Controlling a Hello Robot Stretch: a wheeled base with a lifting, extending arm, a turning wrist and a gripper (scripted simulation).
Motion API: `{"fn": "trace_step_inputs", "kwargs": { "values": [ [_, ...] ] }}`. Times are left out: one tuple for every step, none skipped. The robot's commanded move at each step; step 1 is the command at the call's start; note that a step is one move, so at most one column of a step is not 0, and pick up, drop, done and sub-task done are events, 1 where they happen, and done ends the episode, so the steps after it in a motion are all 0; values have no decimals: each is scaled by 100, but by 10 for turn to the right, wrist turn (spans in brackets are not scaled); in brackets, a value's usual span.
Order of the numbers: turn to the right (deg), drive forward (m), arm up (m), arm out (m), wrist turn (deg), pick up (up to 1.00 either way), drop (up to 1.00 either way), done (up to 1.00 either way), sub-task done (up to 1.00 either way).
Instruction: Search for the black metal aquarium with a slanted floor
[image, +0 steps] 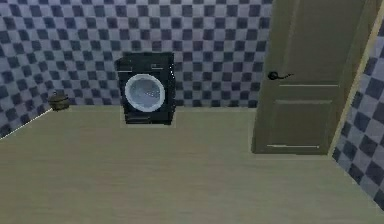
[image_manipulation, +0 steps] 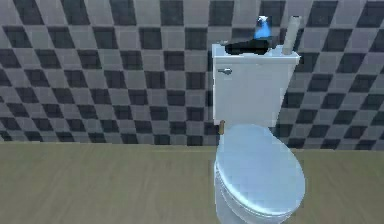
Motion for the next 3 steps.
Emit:
{"fn": "trace_step_inputs", "kwargs": {
  "values": [
    [30,0,0,0,0,0,0,0,0],
    [0,100,0,0,0,0,0,0,0],
    [0,100,0,0,0,0,0,0,0]
  ]
}}
